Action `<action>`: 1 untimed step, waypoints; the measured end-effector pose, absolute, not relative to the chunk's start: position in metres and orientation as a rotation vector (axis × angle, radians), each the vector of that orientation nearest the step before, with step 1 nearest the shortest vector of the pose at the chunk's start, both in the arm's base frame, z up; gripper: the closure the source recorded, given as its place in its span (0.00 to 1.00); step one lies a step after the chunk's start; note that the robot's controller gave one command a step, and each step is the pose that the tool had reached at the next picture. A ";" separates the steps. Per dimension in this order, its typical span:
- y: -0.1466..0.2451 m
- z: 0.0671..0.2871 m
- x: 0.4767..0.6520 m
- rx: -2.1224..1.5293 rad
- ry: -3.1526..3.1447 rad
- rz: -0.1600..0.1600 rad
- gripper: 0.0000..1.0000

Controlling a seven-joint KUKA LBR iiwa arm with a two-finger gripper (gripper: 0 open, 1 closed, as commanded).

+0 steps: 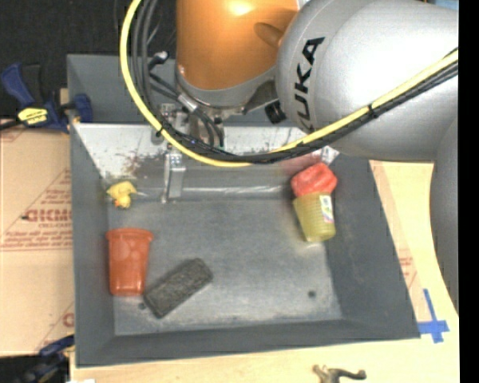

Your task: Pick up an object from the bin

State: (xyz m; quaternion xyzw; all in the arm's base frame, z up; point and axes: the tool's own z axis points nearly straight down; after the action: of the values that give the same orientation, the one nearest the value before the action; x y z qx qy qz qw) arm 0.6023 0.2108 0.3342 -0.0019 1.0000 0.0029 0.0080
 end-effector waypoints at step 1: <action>0.234 0.323 0.595 -0.040 3.143 0.001 0.00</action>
Offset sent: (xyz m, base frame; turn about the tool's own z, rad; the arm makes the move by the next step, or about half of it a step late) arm 0.0186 -0.0876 -0.0397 -0.1359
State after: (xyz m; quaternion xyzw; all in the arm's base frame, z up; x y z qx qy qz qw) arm 0.5948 0.2344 0.3232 -0.0127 0.9999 0.0004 -0.0006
